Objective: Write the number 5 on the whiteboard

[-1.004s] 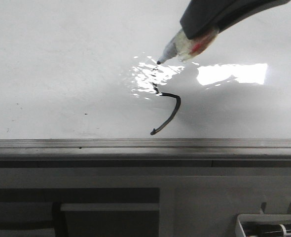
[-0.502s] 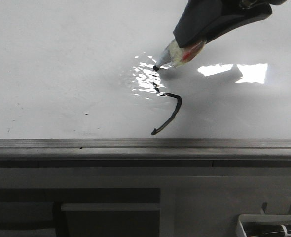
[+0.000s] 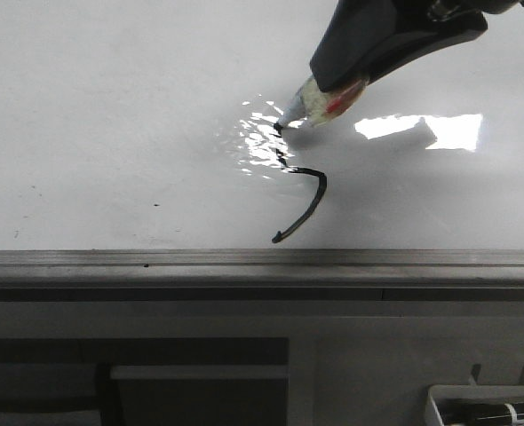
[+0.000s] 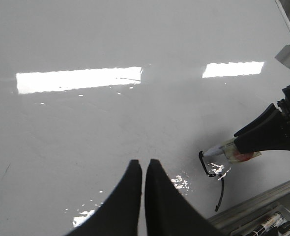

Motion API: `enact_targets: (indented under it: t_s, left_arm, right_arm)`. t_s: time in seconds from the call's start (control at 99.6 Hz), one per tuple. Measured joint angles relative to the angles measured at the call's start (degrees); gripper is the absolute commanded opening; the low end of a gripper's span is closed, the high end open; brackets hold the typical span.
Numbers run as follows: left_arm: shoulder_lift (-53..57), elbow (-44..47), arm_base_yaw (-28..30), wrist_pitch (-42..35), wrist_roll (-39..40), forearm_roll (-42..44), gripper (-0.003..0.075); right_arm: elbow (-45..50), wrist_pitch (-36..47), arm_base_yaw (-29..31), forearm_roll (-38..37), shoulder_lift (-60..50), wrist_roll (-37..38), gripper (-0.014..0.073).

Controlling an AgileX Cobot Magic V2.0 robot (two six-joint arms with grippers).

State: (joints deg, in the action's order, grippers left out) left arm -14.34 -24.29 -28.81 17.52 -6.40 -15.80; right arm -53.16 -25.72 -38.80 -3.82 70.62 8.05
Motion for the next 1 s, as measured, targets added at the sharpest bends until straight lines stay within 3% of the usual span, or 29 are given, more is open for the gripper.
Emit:
enact_targets:
  t_s: [0.442,0.743,0.843,1.004]
  left_arm:
    - [0.0,0.0,0.0,0.0,0.0,0.0,-0.002]
    - [0.0,0.0,0.0,0.0,0.0,-0.82,-0.0012]
    - [0.0,0.0,0.0,0.0,0.0,-2.08,0.0088]
    - [-0.83,0.0,0.0,0.0,0.0,-2.69,0.0391]
  right_arm:
    - [1.32,-6.56,-0.53,-13.42,-4.18,14.82,-0.004]
    - [2.05,-7.25,-2.08,-16.56,-6.87,15.0,-0.0041]
    - [1.01,-6.17,-6.16,-17.73,-10.43,13.15,-0.0041]
    - [0.37,-3.25,-12.73,-18.11,-14.92,10.99,-0.0041]
